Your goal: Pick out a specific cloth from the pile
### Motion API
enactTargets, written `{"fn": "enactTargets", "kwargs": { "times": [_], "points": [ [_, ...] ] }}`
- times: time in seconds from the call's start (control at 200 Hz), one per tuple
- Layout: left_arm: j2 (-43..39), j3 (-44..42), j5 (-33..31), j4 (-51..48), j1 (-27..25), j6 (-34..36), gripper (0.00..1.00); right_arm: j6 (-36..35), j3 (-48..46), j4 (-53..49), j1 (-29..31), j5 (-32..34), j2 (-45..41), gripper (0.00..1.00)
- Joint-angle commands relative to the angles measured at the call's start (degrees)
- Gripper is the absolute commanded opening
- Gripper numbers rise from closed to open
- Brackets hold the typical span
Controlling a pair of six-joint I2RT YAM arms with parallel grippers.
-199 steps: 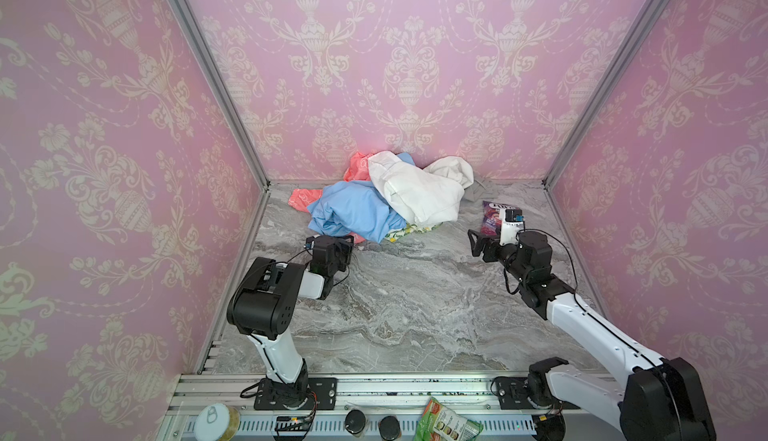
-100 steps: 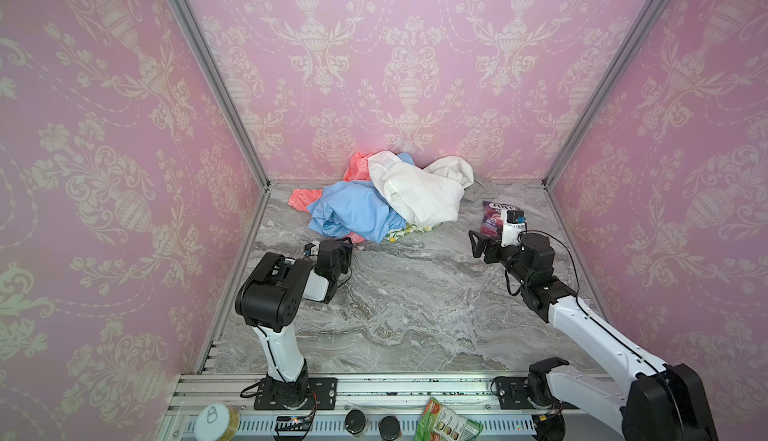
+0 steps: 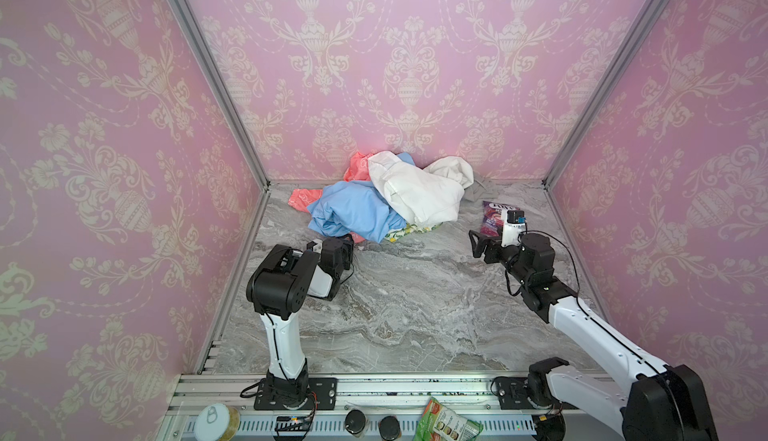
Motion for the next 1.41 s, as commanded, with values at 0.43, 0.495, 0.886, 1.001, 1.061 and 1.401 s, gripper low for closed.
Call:
{"fn": "enactTargets", "kwargs": {
  "times": [0.43,0.495,0.886,1.001,1.061,1.401],
  "points": [
    [1.75,7.87,-2.25,1.69,1.04,4.45,0.0,-2.45,-0.3,0.24,0.24,1.51,-0.53,0.98],
    [-0.61,8.36,-1.86,-0.9,1.21,6.05,0.0,-2.58,0.0,-0.3,0.29,1.78,-0.44,0.98],
    [-19.75,18.7,1.36,-38.8,1.73,17.92,0.0,-2.27,4.68,-6.14,0.3,3.33,1.8,0.97],
    [-21.52,26.61,2.24,-49.23,2.61,22.92,0.0,-2.01,6.08,-7.98,0.3,3.55,2.63,0.97],
    [-21.4,30.68,2.58,-52.81,3.33,24.99,0.0,-1.96,7.0,-9.24,0.34,3.63,3.24,0.97],
    [-14.36,53.95,8.01,-59.95,6.14,32.45,0.0,-1.29,14.16,-13.99,0.3,-0.65,8.0,0.97]
  ]
}}
